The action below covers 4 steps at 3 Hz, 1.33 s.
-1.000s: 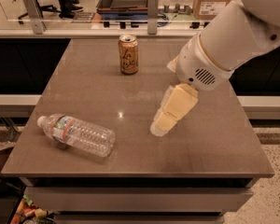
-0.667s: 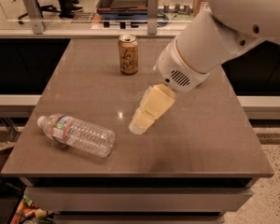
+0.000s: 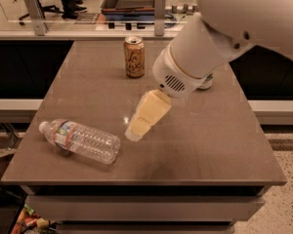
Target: Place water bottle upright
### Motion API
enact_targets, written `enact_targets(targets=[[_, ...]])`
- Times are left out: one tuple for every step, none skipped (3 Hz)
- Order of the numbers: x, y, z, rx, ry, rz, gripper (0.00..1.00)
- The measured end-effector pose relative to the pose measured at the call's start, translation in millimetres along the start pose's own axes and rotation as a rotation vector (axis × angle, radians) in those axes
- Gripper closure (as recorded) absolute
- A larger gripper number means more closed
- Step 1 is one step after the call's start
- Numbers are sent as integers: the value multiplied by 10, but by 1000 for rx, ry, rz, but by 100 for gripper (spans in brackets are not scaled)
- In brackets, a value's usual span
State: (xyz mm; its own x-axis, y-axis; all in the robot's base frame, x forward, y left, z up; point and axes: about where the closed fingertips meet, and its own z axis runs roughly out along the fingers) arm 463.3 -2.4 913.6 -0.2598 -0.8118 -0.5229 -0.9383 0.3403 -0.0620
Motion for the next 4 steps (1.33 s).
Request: enact_targets(targets=[[-160, 161, 196, 0, 5, -2, 0], [-357, 424, 369, -8, -3, -36, 0], [-544, 687, 531, -8, 6, -68, 0], [-762, 876, 737, 0, 51, -96, 0]])
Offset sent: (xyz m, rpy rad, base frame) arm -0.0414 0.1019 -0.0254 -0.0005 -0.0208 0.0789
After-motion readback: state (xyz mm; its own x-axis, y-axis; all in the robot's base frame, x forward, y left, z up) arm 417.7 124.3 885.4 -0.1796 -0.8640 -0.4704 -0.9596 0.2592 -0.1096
